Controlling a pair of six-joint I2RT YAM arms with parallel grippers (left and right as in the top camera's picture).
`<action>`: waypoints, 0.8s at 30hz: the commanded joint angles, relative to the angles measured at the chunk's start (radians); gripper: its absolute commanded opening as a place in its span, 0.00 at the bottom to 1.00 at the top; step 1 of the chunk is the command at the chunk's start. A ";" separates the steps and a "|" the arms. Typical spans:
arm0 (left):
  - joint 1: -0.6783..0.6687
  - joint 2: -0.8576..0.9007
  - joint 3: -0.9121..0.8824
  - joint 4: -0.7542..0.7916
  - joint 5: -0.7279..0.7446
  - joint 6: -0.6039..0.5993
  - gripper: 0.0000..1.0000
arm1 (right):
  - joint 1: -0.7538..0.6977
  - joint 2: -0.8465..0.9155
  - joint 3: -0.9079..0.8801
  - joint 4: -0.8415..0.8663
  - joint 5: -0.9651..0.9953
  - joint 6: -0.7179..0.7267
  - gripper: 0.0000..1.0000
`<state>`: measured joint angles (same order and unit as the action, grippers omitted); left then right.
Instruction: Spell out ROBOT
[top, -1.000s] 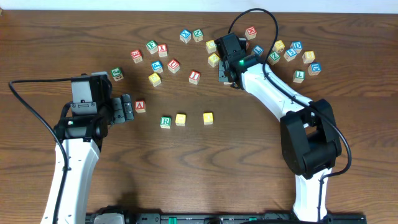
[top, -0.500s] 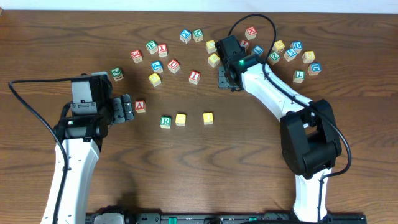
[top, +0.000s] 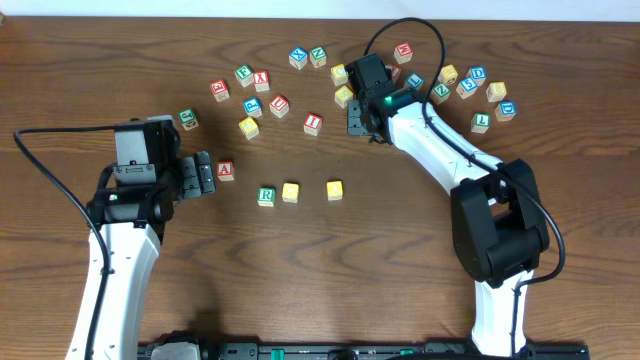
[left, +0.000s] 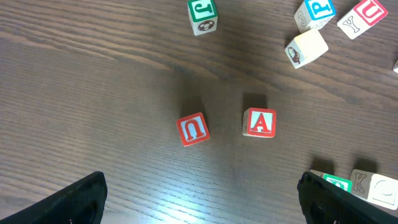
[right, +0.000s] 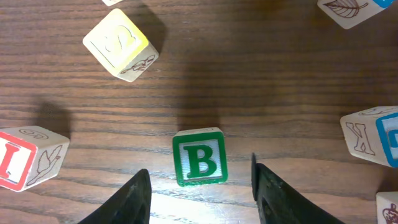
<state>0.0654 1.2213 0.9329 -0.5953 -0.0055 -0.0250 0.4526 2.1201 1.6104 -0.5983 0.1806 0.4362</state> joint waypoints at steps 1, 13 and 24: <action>0.003 0.000 0.029 -0.002 -0.002 0.004 0.96 | -0.007 -0.006 -0.003 0.003 -0.011 -0.012 0.47; 0.003 0.000 0.029 -0.002 -0.002 0.004 0.96 | -0.035 -0.001 -0.003 -0.007 -0.032 -0.028 0.43; 0.003 0.000 0.029 -0.002 -0.002 0.004 0.96 | -0.039 0.008 -0.003 -0.008 -0.060 -0.053 0.41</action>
<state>0.0654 1.2213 0.9329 -0.5953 -0.0055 -0.0250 0.4164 2.1201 1.6104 -0.6052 0.1368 0.4026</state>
